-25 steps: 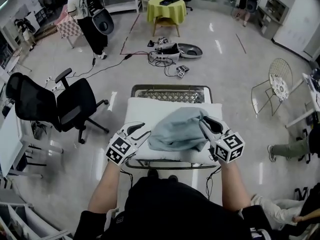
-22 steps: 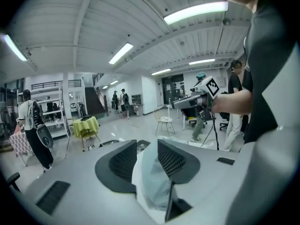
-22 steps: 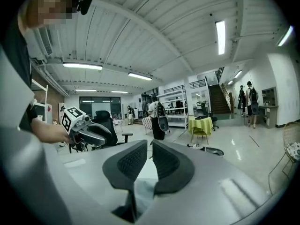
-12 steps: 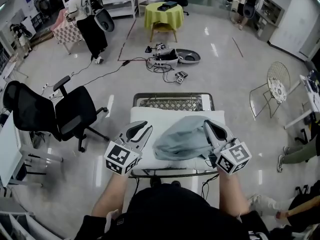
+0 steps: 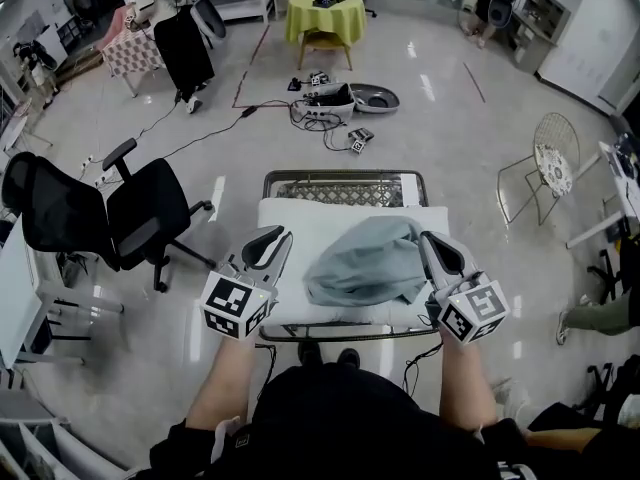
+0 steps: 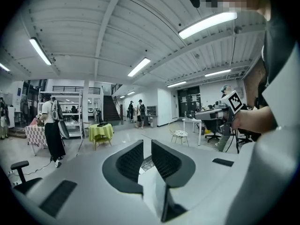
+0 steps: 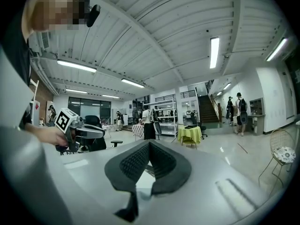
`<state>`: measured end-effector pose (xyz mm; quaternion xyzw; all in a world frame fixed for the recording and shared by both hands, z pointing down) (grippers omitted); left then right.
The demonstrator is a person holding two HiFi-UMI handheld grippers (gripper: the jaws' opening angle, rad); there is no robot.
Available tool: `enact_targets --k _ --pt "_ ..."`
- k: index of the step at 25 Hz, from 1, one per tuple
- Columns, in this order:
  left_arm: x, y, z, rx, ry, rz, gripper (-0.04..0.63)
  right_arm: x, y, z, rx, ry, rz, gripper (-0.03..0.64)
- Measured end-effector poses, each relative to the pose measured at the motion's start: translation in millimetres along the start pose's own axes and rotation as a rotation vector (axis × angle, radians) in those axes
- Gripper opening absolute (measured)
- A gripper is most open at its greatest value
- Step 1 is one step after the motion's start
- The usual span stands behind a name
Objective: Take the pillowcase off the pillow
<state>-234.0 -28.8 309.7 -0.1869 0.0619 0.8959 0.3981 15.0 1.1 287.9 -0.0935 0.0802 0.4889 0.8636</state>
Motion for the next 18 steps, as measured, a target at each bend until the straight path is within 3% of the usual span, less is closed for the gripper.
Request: enact_targets --k 18 --pt "3.3 -14.1 13.4 0.003 0.036 -0.014 0.051 2.6 1.9 15.0 -0.021 0.009 -0.038 0.006"
Point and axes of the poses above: the fingertips, and each gripper's own axes: x backward along the fingers, y to its left, z out of its underside, the point moved 1 cm from there along x, backward along the fingers, and after that the axes turned 9 degrees about y, right-handed, at the moved point
